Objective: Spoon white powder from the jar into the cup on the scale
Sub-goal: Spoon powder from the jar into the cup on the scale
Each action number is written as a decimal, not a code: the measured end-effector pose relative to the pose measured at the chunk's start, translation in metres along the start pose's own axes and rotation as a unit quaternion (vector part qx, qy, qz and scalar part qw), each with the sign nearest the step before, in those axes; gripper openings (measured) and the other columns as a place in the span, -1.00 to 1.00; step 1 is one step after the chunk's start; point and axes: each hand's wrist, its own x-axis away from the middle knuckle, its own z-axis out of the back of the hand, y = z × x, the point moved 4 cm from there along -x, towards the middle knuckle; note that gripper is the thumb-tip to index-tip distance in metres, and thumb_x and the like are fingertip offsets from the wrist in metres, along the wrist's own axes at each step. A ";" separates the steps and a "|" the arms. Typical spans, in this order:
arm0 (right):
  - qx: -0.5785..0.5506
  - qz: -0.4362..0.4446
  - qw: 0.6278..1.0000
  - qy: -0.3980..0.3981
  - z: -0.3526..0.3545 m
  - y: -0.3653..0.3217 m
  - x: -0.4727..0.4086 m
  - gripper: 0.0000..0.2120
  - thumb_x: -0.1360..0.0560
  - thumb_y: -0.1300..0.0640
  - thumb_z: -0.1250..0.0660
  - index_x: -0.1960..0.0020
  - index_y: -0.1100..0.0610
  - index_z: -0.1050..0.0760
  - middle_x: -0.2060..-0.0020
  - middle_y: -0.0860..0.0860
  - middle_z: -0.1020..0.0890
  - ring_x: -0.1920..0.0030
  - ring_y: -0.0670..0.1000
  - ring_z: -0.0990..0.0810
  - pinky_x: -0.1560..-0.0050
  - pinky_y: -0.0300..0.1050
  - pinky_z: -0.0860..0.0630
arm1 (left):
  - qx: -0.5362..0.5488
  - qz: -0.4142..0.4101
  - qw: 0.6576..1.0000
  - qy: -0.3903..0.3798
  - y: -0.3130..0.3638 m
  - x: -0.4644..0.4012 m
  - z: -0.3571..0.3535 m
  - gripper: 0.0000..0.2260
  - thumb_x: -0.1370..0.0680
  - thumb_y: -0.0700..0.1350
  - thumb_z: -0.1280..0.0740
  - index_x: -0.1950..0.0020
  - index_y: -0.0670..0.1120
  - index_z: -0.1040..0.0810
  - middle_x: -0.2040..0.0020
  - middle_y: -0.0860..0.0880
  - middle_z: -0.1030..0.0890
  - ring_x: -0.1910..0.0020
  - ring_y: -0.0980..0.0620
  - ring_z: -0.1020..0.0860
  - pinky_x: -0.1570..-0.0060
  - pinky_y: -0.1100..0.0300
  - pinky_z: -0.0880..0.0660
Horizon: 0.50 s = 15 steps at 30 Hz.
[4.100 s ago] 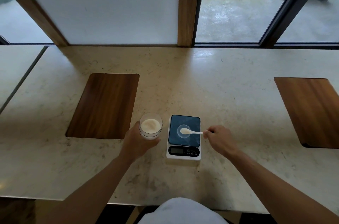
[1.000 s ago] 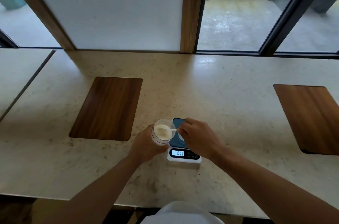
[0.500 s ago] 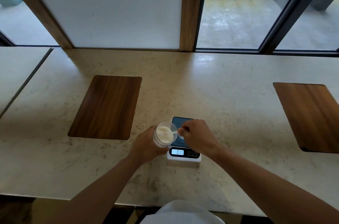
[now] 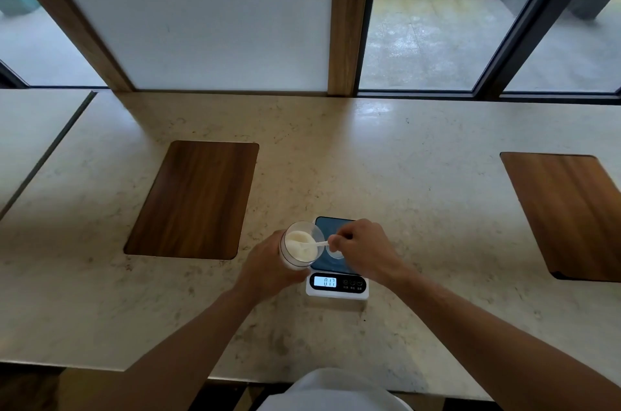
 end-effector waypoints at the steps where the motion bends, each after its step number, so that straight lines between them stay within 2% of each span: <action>1: -0.006 -0.003 1.000 0.000 0.001 0.000 0.000 -0.78 -0.52 0.05 -0.34 0.24 0.05 -0.69 0.45 -0.15 -0.61 0.49 -0.10 -0.48 0.42 -0.29 -0.45 | -0.003 -0.001 1.000 0.005 0.001 0.000 0.001 -0.42 -0.32 0.09 -0.57 -0.24 0.12 -0.37 -0.10 0.12 -0.53 0.02 0.15 -0.52 -0.08 0.42 -0.39; 3: -0.014 -0.007 1.000 0.001 0.003 0.000 0.001 -0.79 -0.52 0.06 -0.35 0.20 0.06 -0.71 0.45 -0.17 -0.60 0.49 -0.10 -0.48 0.44 -0.33 -0.43 | -0.008 -0.004 1.000 0.011 0.003 0.000 0.002 -0.41 -0.32 0.03 -0.60 -0.22 0.13 -0.37 -0.09 0.11 -0.55 0.04 0.16 -0.52 -0.02 0.53 -0.33; 5: -0.021 -0.012 1.000 -0.002 0.005 0.000 0.001 -0.79 -0.53 0.07 -0.35 0.17 0.09 -0.72 0.43 -0.16 -0.61 0.47 -0.10 -0.48 0.41 -0.29 -0.44 | -0.007 -0.009 1.000 0.011 0.006 0.000 0.003 -0.42 -0.32 -0.01 -0.61 -0.20 0.15 -0.36 -0.09 0.07 -0.57 0.04 0.15 -0.53 0.00 0.54 -0.32; 9: -0.036 -0.023 0.999 -0.004 0.011 0.001 0.002 -0.79 -0.54 0.07 -0.35 0.14 0.11 -0.71 0.41 -0.15 -0.60 0.46 -0.10 -0.47 0.43 -0.31 -0.42 | 0.000 -0.010 1.000 0.012 0.011 -0.002 0.003 -0.43 -0.33 -0.06 -0.61 -0.17 0.17 -0.36 -0.07 0.11 -0.53 0.02 0.13 -0.52 -0.03 0.50 -0.33; 12: -0.037 -0.026 0.999 0.001 0.016 0.002 0.004 -0.78 -0.55 0.06 -0.34 0.10 0.14 -0.71 0.42 -0.17 -0.57 0.49 -0.14 -0.45 0.48 -0.43 -0.31 | 0.004 -0.005 1.000 0.010 0.012 -0.003 0.003 -0.46 -0.33 -0.07 -0.61 -0.18 0.10 -0.41 -0.07 0.11 -0.53 0.01 0.12 -0.53 -0.09 0.32 -0.45; 13: -0.037 -0.027 0.999 0.003 0.017 0.002 0.005 -0.78 -0.55 0.06 -0.34 0.08 0.15 -0.71 0.41 -0.16 -0.57 0.48 -0.14 -0.45 0.46 -0.42 -0.31 | 0.006 -0.003 1.000 0.008 0.012 -0.003 0.003 -0.47 -0.33 -0.06 -0.60 -0.19 0.09 -0.42 -0.08 0.11 -0.54 0.01 0.12 -0.53 -0.10 0.27 -0.47; 15: -0.046 -0.029 0.999 0.004 0.021 0.000 0.006 -0.79 -0.54 0.07 -0.34 0.06 0.17 -0.70 0.40 -0.13 -0.58 0.46 -0.12 -0.48 0.41 -0.34 -0.37 | 0.006 0.001 1.000 0.011 0.011 -0.004 0.002 -0.46 -0.33 -0.05 -0.61 -0.20 0.07 -0.44 -0.08 0.10 -0.56 0.02 0.12 -0.54 -0.08 0.32 -0.46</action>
